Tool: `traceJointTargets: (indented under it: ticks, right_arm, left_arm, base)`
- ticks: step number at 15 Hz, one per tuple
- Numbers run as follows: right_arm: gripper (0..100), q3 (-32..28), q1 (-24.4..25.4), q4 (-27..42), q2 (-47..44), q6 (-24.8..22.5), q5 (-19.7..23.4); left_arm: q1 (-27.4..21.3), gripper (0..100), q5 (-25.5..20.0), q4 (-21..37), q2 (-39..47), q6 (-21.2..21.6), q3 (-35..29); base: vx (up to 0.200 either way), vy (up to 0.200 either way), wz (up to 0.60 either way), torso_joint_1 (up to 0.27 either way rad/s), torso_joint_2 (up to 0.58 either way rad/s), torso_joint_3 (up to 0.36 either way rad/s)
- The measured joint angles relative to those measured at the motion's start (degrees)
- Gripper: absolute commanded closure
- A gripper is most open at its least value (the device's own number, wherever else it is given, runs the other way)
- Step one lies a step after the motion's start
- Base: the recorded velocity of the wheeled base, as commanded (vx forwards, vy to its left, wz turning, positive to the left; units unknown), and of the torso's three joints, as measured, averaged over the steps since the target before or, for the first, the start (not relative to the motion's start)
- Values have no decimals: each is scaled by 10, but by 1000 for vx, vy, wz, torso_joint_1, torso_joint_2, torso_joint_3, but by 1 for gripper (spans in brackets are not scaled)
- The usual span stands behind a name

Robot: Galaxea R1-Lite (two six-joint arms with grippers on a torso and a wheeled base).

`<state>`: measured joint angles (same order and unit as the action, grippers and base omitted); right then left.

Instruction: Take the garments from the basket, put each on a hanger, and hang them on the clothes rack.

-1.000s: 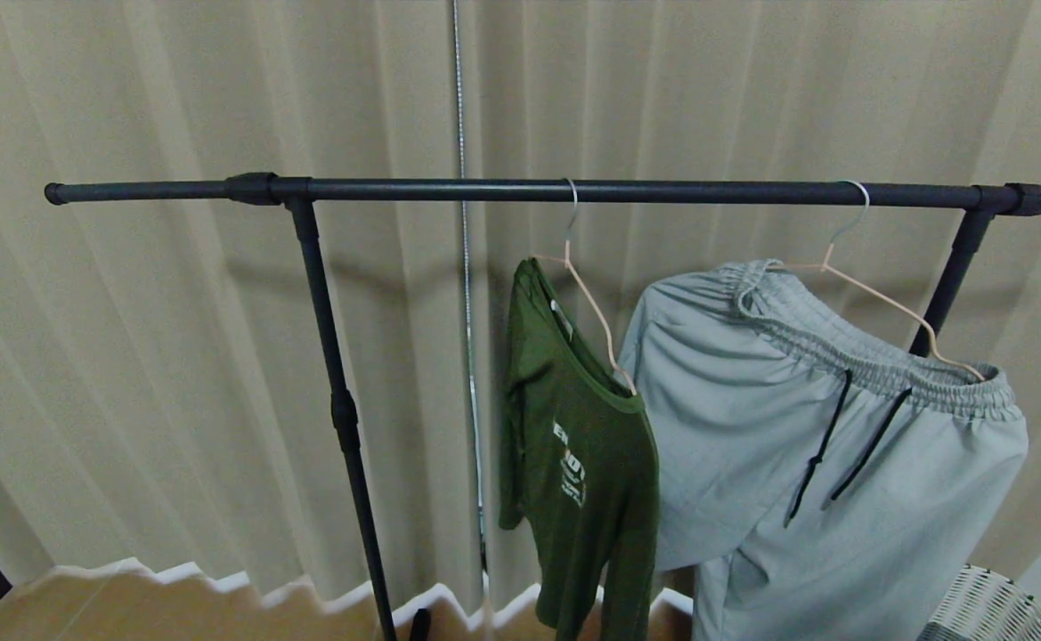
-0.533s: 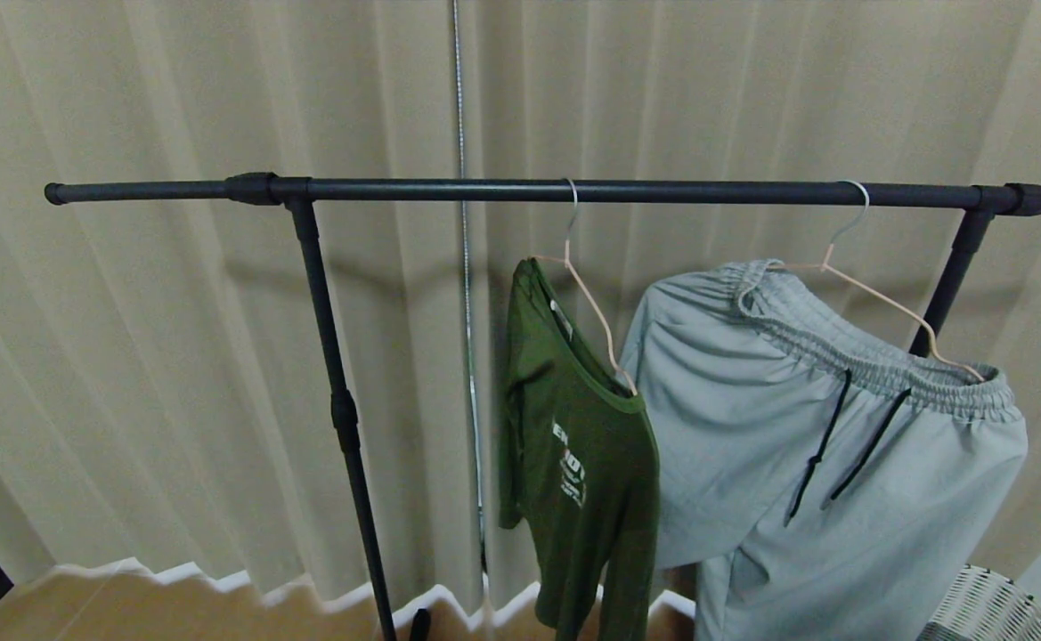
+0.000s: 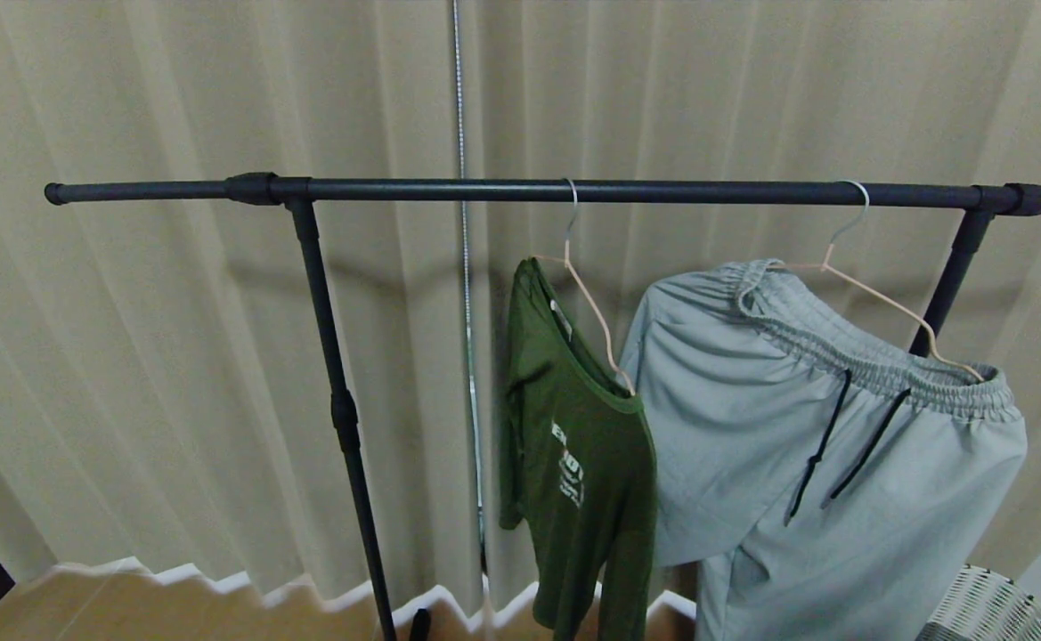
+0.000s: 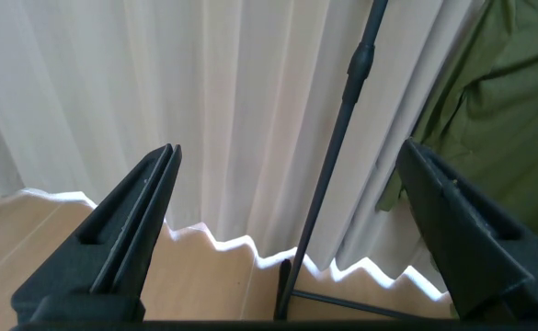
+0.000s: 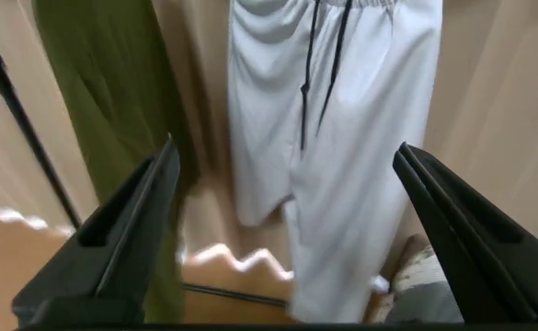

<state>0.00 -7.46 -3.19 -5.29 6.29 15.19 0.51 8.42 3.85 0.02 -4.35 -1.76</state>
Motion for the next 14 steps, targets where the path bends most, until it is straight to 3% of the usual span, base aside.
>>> traceJointTargets:
  ticks: [1, 2, 4, 5, 9, 14]
  right_arm:
    - [0, 0, 0, 0, 0, -4, -4]
    - [0, 0, 0, 2, 0, -48, -30]
    - [0, 0, -1, 12, -1, -128, -131]
    - [0, 0, -1, 19, -1, -112, -142]
    - [0, 0, 58, 30, 16, -93, -92]
    - [0, 0, 77, 30, 47, -88, -88]
  left_arm:
    - [0, 0, 0, 0, 0, 0, 0]
    - [0, 0, 0, 0, 0, 0, 0]
    - [0, 0, 0, 0, 0, 0, 0]
    - [0, 0, 0, 0, 0, 0, 0]
    - [0, 0, 0, 0, 0, 0, 0]
    - [0, 0, 0, 0, 0, 0, 0]
  base:
    - [0, 0, 0, 0, 0, 0]
    - [0, 0, 0, 0, 0, 0]
    - [0, 0, 0, 0, 0, 0]
    - [0, 0, 0, 0, 0, 0]
    - [0, 0, 0, 0, 0, 0]
    - [0, 0, 0, 0, 0, 0]
